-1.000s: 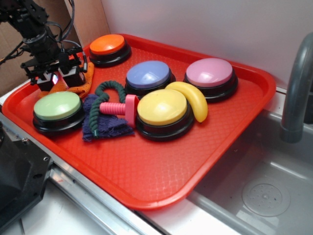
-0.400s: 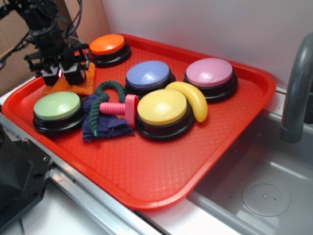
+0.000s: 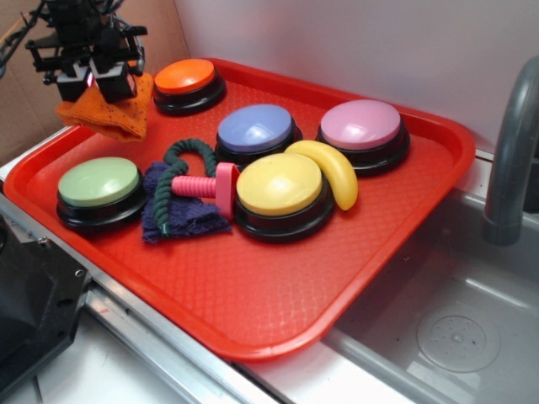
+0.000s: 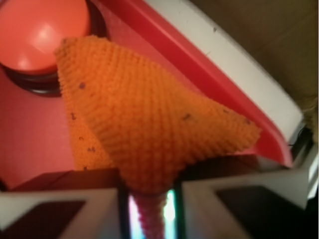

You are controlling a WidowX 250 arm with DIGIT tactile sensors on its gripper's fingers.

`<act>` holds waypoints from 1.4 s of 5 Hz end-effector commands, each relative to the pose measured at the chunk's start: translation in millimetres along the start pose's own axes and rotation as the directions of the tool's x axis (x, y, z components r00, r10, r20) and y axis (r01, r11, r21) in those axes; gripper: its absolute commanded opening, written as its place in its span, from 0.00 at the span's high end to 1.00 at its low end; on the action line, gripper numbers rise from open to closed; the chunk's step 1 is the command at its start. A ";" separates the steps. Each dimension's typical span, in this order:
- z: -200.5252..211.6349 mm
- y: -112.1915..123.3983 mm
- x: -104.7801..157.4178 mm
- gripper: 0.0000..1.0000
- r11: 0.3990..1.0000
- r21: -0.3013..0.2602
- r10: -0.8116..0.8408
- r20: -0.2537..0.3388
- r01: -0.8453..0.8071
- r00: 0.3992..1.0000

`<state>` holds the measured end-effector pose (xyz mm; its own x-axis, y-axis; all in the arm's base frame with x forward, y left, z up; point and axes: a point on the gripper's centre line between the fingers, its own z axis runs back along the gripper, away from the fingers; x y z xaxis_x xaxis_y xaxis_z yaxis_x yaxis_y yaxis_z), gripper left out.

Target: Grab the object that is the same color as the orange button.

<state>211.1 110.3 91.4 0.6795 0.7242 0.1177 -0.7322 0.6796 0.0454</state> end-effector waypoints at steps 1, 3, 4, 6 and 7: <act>50.0 -23.0 8.1 1.00 0.993 -0.073 -0.093 0.055 0.097 0.994; 78.4 -62.7 -10.7 1.00 0.915 -0.142 -0.378 0.030 0.378 0.925; 89.2 -80.1 -29.6 1.00 0.858 -0.185 -0.479 0.047 0.479 0.876; 99.9 -106.4 -69.3 1.00 0.801 -0.177 -0.571 0.063 0.572 0.819; 96.2 -104.1 -68.1 1.00 0.824 -0.135 -0.551 0.044 0.551 0.834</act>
